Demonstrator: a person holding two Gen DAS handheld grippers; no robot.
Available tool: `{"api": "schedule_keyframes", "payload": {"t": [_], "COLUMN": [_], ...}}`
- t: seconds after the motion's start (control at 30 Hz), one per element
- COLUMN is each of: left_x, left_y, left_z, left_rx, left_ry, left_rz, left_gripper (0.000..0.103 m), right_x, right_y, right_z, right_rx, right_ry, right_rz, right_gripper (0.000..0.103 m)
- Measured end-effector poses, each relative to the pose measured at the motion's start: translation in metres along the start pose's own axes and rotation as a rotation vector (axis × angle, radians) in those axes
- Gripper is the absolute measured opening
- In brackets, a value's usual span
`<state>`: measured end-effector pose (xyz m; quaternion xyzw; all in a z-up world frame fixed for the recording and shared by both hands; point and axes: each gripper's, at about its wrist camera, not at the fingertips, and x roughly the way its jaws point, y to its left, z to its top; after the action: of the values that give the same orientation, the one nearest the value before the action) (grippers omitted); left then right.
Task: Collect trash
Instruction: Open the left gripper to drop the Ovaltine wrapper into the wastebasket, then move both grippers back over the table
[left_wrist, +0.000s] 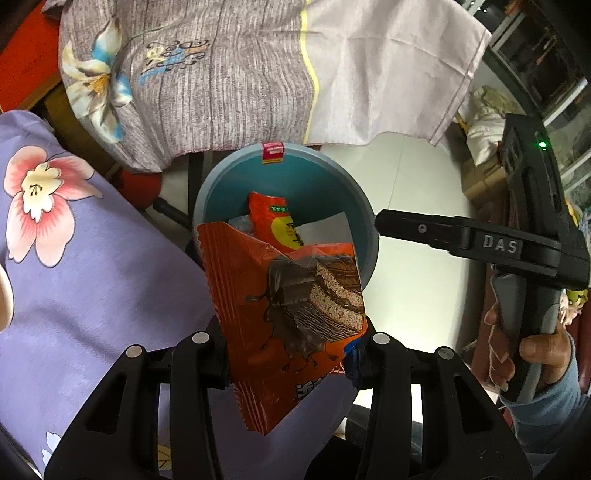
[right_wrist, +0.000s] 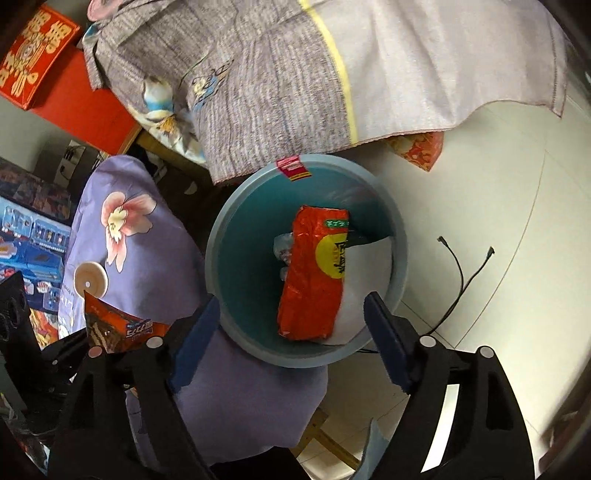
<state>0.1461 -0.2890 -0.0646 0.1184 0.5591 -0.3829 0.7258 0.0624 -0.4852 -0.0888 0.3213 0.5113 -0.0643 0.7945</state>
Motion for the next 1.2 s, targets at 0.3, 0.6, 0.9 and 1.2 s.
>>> {"api": "schedule_keyframes", "payload": {"t": [0.3,0.6,0.9,1.2], "left_x": [0.015,0.001,-0.012,-0.043], "left_y": [-0.008,0.004,0.013,0.037], "left_z": [0.021,0.020,0.001,-0.040], "left_rx": [-0.008,-0.065,-0.092,-0.147], "left_ry": [-0.002,-0.037,-0.040,-0.065], "left_rz": [0.024,0.026,0.016,0.032], "left_gripper": [0.070,0.094,0.095,0.095], "right_x": [-0.012,-0.014,-0.011,-0.006], "right_y": [-0.009,-0.005,0.014,0.052], "right_z": [0.001,0.001,-0.008,-0.029], "right_rx": [0.036,0.040,0.020,-0.044], "right_ry": [-0.011,-0.003,0.027,0.056], "right_rz": [-0.021,-0.037,-0.051,-0.044], "right_gripper": [0.082,0.083,0.086,0.086]}}
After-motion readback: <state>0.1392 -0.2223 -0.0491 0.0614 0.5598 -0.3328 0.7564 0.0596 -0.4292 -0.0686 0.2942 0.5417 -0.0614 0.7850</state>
